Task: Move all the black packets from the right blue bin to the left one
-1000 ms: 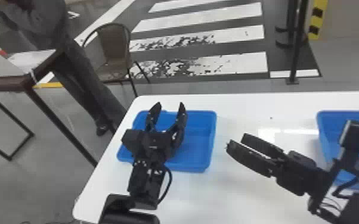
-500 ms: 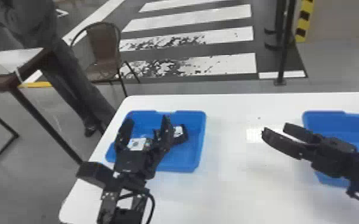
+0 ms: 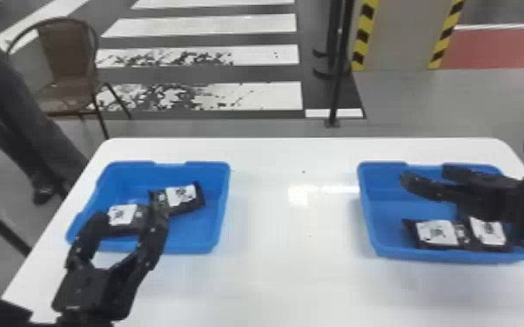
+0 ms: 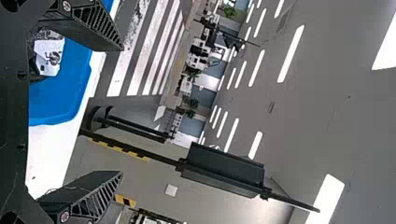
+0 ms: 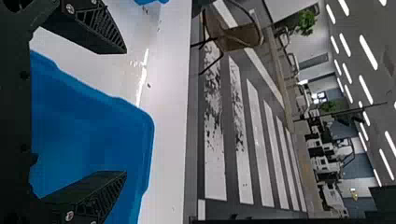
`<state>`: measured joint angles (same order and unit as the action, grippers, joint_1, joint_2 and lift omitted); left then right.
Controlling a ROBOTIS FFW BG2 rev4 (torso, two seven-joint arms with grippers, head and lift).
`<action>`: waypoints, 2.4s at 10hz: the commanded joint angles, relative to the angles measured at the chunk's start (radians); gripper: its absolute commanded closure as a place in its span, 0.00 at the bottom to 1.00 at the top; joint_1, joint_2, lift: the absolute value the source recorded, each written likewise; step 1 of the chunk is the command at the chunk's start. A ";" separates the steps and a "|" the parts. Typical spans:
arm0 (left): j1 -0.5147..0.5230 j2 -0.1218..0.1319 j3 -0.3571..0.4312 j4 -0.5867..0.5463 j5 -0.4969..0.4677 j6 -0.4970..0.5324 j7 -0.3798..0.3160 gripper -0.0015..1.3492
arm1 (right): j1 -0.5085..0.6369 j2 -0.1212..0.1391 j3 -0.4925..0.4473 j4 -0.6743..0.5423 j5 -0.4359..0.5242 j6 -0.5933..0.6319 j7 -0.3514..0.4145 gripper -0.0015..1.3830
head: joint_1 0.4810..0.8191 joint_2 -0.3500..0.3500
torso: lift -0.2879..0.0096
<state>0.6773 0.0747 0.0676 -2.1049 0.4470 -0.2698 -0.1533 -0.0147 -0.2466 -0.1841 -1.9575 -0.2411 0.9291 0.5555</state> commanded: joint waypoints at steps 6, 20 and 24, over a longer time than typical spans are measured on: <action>0.005 -0.007 0.012 -0.027 0.016 0.014 -0.014 0.07 | -0.007 0.003 -0.073 -0.194 0.329 0.455 0.072 0.08 | 0.63 0.37 | 0.50; -0.002 -0.009 0.034 -0.024 0.016 0.059 -0.045 0.07 | -0.088 0.021 0.035 0.093 0.263 0.396 -0.051 0.09 | 0.63 0.41 | 0.50; -0.007 -0.010 0.036 -0.024 0.016 0.071 -0.054 0.07 | -0.091 0.024 0.062 0.098 0.255 0.450 -0.086 0.09 | 0.63 0.43 | 0.50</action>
<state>0.6712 0.0644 0.1037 -2.1291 0.4627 -0.2038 -0.2068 -0.1035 -0.2227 -0.1230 -1.8606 0.0165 1.3719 0.4705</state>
